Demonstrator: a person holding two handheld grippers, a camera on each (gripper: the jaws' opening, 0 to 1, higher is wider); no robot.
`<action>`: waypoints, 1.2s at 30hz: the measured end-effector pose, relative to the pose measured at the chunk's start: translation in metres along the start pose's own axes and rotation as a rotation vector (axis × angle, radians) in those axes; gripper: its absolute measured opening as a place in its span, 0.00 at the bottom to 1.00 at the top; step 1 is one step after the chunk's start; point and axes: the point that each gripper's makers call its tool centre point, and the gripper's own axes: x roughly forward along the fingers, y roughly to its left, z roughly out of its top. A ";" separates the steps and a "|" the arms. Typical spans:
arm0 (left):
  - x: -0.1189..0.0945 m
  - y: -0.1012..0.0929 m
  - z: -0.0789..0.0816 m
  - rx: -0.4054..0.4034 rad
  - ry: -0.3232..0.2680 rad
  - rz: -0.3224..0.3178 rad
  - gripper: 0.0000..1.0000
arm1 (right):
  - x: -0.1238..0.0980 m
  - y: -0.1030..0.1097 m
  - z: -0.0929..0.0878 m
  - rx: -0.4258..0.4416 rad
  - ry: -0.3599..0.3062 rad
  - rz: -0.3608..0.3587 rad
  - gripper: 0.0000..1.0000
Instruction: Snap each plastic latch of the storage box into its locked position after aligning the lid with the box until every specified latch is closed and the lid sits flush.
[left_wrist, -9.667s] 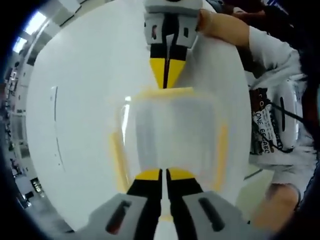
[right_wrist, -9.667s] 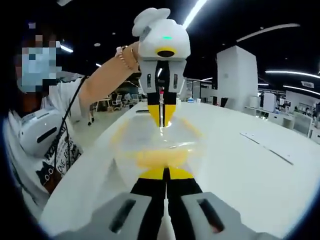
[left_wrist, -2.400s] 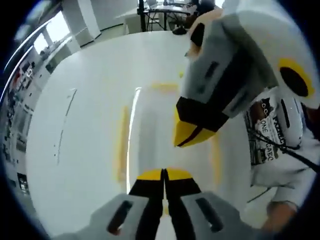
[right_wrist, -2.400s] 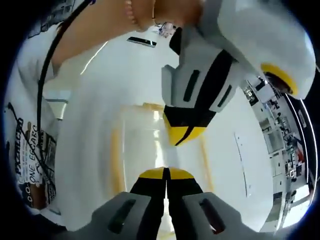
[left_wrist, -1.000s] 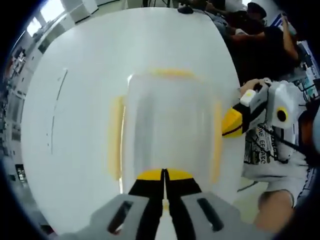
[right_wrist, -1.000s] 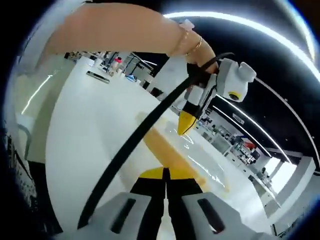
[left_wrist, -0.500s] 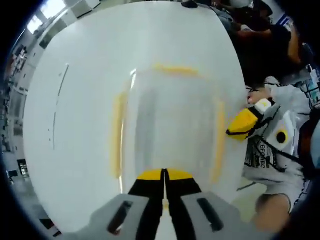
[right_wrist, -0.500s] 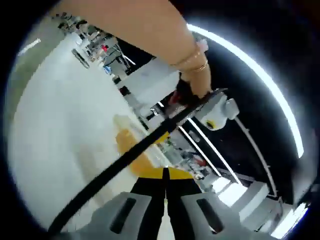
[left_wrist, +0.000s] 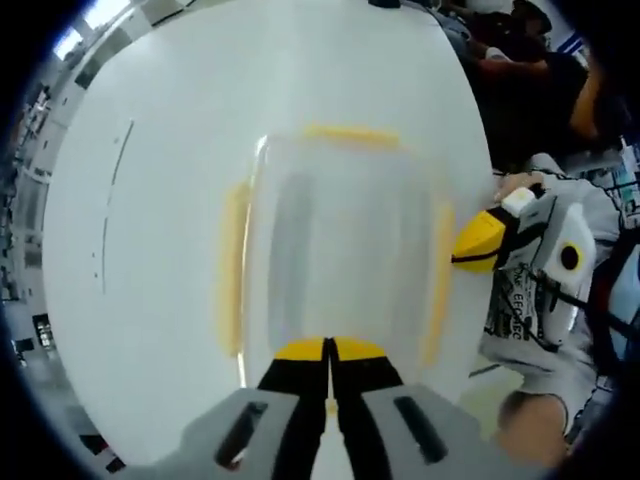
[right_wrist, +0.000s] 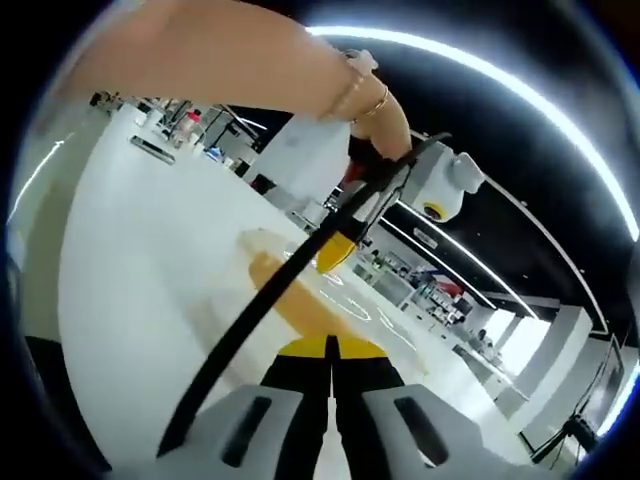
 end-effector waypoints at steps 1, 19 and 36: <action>0.000 0.000 0.000 -0.001 -0.001 0.001 0.00 | 0.000 0.001 0.000 0.001 0.000 0.006 0.00; 0.001 0.000 -0.001 -0.017 0.009 0.025 0.00 | -0.006 -0.020 -0.007 -0.086 0.042 -0.053 0.00; 0.000 0.002 0.000 -0.042 -0.030 0.022 0.00 | -0.011 -0.028 -0.010 -0.117 0.062 -0.090 0.00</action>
